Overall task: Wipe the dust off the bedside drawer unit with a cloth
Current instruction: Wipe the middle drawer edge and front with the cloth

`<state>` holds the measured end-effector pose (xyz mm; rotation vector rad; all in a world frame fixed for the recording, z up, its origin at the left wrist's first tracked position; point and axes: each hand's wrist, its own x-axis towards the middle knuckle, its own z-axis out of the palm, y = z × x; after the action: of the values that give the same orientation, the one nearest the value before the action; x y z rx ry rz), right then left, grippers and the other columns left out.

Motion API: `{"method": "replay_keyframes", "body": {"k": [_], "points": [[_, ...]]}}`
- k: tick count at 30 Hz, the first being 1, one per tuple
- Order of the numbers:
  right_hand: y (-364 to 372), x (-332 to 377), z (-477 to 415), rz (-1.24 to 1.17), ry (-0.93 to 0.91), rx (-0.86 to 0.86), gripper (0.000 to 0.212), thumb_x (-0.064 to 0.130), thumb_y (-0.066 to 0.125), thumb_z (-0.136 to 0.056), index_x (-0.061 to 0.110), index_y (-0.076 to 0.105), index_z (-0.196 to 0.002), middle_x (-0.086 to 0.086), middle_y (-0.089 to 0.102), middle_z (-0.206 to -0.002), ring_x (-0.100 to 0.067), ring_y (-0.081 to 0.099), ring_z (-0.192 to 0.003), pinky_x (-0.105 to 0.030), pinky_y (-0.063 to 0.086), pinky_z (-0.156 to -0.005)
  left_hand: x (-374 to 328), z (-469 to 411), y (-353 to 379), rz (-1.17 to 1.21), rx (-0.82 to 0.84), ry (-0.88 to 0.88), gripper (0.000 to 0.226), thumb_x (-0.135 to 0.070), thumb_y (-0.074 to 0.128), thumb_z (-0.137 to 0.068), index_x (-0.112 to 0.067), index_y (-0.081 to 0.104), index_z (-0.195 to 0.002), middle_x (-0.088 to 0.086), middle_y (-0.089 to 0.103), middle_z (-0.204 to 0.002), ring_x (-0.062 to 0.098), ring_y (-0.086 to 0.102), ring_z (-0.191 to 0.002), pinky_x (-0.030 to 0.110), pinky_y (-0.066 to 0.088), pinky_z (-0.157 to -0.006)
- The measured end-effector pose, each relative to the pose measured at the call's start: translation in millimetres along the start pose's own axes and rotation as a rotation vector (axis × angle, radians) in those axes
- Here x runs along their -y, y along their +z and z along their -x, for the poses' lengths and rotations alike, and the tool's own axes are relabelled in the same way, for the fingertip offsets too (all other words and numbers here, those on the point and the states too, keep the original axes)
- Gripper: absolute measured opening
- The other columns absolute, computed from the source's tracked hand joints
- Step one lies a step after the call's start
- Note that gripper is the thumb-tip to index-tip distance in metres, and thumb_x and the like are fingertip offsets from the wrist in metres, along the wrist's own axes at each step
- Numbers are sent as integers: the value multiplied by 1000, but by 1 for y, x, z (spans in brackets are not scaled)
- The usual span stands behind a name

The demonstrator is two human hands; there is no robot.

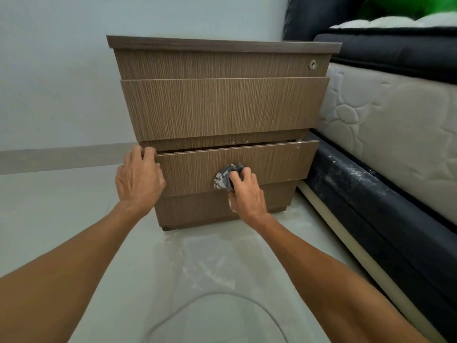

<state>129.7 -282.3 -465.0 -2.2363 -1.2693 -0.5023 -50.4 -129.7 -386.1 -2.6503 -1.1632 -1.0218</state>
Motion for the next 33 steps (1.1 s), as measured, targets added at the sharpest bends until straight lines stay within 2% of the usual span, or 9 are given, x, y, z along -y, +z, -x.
{"method": "replay_keyframes", "body": {"k": [4, 8, 13, 16, 18, 22, 27, 29, 33], "points": [[-5, -42, 4, -11, 194, -61, 36, 14, 69, -85, 15, 47, -113, -9, 42, -119, -22, 46, -104, -25, 46, -75, -2, 1, 1, -23, -11, -5, 17, -15, 53, -91, -6, 52, -105, 16, 51, -102, 34, 51, -93, 45, 45, -70], [-13, -76, 5, -115, 473, -189, 37, 10, 70, -84, 15, 44, -110, -11, 39, -121, -25, 49, -106, -31, 50, -86, -3, 2, 2, -53, -18, 6, 15, -13, 53, -90, -5, 52, -103, 17, 51, -99, 34, 50, -88, 44, 42, -66], [-24, -116, -1, -214, 792, -260, 46, 6, 65, -86, 15, 38, -122, -16, 38, -125, -30, 55, -102, -33, 48, -78, -4, 2, 4, -57, -34, 12, 15, -12, 53, -90, -4, 52, -103, 18, 50, -99, 35, 50, -87, 44, 44, -64], [-36, -130, -3, -271, 1061, -136, 54, 5, 67, -86, 15, 35, -128, -21, 36, -131, -39, 57, -103, -38, 50, -69, -4, 2, 4, -63, -30, 10, 15, -11, 53, -90, -4, 52, -103, 19, 51, -99, 35, 51, -88, 45, 45, -65], [-42, -133, 1, -241, 1121, -74, 57, 6, 69, -85, 13, 35, -130, -21, 36, -133, -40, 57, -103, -37, 45, -65, -5, 2, 3, -67, -22, 1, 15, -12, 53, -91, -4, 52, -104, 19, 51, -99, 35, 51, -88, 44, 45, -65], [-50, -122, 10, -177, 1053, -149, 54, 10, 69, -85, 12, 35, -128, -20, 40, -130, -37, 59, -98, -36, 43, -63, -7, 3, 0, -66, 2, -7, 15, -12, 54, -91, -4, 52, -104, 18, 51, -98, 34, 51, -87, 43, 45, -64], [-61, -84, 0, -91, 564, -334, 43, 14, 69, -84, 15, 42, -117, -11, 44, -119, -24, 58, -94, -31, 52, -73, -10, 2, -6, -64, 18, -30, 15, -12, 54, -91, -4, 52, -104, 18, 51, -100, 34, 51, -88, 42, 42, -64], [-62, -68, -11, -79, 428, -353, 35, 14, 66, -86, 16, 44, -113, -8, 42, -114, -21, 55, -94, -31, 53, -71, -11, 2, -6, -61, 28, -34, 15, -12, 54, -92, -4, 52, -104, 18, 51, -100, 33, 51, -88, 41, 41, -64], [-60, -66, -24, -42, 373, -340, 30, 17, 61, -90, 19, 44, -114, -8, 39, -110, -23, 50, -96, -30, 46, -66, -9, 1, -7, -66, 27, -25, 15, -13, 54, -92, -4, 52, -104, 17, 52, -101, 32, 51, -88, 41, 43, -64]]}}
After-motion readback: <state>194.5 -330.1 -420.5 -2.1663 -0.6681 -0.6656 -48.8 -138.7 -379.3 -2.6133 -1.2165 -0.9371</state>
